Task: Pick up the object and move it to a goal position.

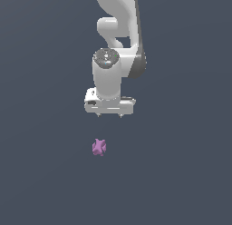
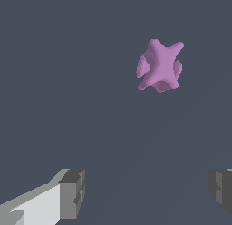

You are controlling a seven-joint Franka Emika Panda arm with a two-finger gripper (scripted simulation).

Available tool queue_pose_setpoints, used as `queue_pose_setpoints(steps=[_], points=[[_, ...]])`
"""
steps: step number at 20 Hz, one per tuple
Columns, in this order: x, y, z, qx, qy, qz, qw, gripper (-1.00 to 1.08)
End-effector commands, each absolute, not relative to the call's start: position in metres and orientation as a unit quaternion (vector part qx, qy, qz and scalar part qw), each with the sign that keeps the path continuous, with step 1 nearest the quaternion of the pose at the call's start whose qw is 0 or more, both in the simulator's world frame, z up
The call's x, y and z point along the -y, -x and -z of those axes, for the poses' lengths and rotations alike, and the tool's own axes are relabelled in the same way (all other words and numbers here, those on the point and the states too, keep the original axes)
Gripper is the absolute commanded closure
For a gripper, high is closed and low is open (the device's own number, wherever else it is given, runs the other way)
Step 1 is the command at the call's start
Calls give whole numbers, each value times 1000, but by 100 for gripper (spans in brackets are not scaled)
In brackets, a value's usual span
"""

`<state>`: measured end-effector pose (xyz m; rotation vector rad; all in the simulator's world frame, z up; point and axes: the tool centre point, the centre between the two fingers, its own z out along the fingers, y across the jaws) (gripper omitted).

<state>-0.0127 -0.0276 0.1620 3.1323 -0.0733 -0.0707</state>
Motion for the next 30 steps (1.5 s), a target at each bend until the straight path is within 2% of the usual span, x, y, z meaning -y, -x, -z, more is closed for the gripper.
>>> queue_pose_setpoints(steps=[1,11,20,30], points=[[28,13,-162,23,-999,23,4,-92],[3,6,-176,-19,-1000,13,7,-92],[11,-5,-169,-8,-1000,12,6,-92],[39,-45,-141,29,-1000,7,2,-92]])
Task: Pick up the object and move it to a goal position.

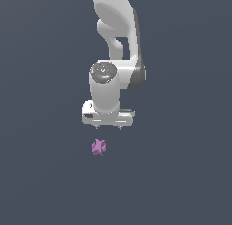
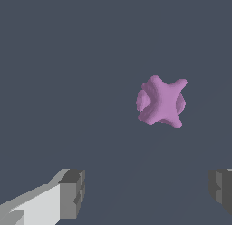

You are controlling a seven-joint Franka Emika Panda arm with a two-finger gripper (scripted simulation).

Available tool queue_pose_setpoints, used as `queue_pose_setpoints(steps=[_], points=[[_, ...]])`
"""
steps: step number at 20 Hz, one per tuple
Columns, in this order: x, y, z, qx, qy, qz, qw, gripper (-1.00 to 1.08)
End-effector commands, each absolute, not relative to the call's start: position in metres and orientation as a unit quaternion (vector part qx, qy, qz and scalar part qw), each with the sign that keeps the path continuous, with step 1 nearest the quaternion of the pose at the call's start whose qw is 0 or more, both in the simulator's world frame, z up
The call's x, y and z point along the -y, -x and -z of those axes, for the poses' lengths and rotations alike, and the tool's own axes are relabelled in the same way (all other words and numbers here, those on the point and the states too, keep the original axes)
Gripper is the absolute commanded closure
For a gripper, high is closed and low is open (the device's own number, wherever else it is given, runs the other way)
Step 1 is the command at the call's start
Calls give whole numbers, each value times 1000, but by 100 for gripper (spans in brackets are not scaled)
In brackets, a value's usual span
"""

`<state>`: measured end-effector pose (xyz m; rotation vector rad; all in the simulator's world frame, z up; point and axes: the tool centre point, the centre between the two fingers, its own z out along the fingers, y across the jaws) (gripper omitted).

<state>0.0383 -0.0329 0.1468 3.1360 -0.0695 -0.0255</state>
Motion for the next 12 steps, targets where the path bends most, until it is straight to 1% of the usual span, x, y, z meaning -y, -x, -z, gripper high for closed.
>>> queue_pose_setpoints(steps=[1,6,12], points=[[43,-51,-136,34,-999,7,1,-92],[61,-71,-116,56,-998,3,0,-92],[76,-86,-99,72,-997,1,0,-92]])
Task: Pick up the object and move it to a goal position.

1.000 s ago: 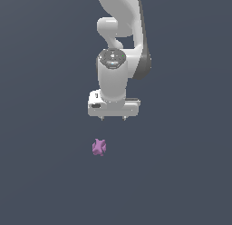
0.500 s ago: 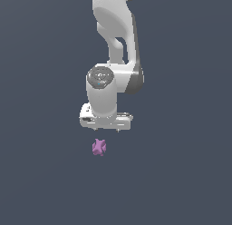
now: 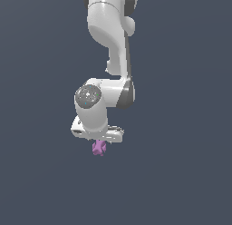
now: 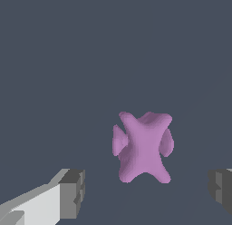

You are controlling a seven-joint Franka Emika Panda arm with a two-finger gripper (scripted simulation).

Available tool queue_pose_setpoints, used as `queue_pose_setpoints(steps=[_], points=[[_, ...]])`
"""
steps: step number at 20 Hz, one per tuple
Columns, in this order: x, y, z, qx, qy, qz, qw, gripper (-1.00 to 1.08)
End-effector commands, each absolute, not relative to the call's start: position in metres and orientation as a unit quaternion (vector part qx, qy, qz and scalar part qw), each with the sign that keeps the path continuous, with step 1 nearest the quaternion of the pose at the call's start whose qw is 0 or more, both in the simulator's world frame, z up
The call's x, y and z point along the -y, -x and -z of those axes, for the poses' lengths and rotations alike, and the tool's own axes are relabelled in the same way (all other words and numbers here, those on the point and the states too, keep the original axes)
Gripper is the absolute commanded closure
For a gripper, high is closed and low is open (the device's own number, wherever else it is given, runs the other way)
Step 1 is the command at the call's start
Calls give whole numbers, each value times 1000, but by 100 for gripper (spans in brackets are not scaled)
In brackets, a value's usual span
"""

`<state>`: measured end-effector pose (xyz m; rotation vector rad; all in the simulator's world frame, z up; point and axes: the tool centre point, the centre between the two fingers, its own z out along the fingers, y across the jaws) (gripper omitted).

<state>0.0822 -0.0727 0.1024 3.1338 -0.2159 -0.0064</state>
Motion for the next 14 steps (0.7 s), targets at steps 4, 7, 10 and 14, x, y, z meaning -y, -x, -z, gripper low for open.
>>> queue_pose_setpoints(steps=[4,7,10,14], points=[[81,-90,-93,77,-997,0,0,-92],[81,-91,-92,79,-997,0,0,-92],[81,-90,-90,78,-997,1,0,-92],[81,-90,-77,78,-997,1,0,-92]])
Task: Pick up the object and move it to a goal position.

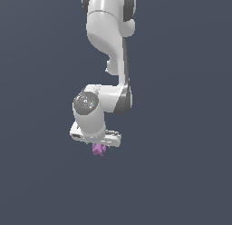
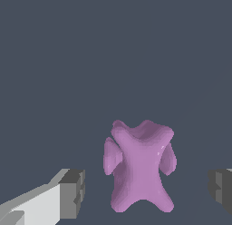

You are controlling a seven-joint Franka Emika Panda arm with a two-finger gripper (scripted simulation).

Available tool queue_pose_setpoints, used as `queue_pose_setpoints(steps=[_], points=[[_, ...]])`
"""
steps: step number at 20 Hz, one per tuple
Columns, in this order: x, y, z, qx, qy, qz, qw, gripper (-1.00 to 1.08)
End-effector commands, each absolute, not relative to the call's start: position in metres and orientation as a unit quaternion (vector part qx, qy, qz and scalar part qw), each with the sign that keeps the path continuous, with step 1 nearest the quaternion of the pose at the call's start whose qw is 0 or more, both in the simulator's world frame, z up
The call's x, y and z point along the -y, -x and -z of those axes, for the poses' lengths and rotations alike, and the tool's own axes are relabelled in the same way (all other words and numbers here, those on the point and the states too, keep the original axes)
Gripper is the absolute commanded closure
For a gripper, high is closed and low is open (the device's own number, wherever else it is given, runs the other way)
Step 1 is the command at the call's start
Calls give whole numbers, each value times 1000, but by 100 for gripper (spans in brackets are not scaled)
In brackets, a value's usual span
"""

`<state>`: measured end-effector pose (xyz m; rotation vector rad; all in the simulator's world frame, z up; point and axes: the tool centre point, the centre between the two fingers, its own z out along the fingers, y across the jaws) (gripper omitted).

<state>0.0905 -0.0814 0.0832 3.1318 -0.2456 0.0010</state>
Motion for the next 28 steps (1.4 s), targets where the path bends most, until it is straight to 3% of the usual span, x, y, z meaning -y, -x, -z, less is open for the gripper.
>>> queue_pose_setpoints(steps=[1,12,13,28], points=[[81,-90,-71,78,-997,1,0,-92],[82,-91,-42,79,-997,0,0,-92],[82,-91,-42,79,-997,0,0,108],[83,-89,-48,79,-997,0,0,108]])
